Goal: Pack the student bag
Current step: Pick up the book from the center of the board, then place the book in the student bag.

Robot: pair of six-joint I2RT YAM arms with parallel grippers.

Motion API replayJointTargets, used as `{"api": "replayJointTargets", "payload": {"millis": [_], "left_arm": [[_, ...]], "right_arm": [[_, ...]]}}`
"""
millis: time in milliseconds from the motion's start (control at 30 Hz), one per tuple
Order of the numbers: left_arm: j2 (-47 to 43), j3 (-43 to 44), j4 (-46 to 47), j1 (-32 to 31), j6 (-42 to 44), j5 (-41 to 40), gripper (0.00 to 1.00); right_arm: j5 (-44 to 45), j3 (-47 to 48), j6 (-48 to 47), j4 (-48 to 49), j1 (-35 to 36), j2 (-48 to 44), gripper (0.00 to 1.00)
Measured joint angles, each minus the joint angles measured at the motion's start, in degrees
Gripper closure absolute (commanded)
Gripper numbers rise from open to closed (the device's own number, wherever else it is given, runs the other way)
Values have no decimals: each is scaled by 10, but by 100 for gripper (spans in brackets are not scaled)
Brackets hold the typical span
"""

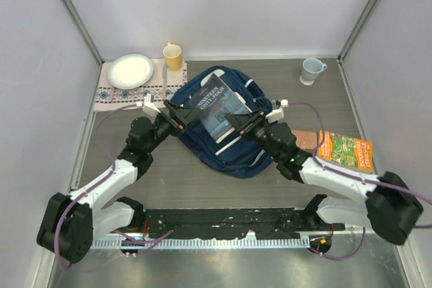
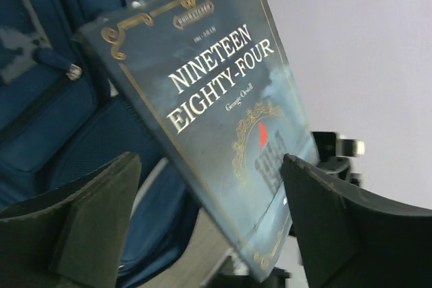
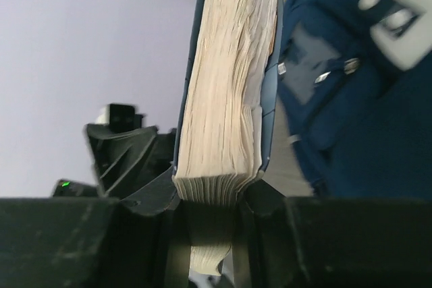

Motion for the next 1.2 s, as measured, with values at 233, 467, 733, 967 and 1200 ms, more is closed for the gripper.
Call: {"api": "replayJointTargets", "payload": {"millis": [233,467,733,967,1200], "left_arm": [[-56,69,-184,-3,139,-21,1],[-1,158,-311,-76,268,-66,0],[125,275,-404,-214,391,-155,0],[201,349,-448,-276,465,-202,0],[280,413,-478,-307,516,-228,0]], "right_arm": [[159,12,-104,-257,-7,-159,99],[302,21,-169,-447,-11,-283,99],[408,112,-235,-596,-12,-339,99],[435,130,-254,-657,-12,-365,99],[432,134,-256,-697,-12,-371,99]]}}
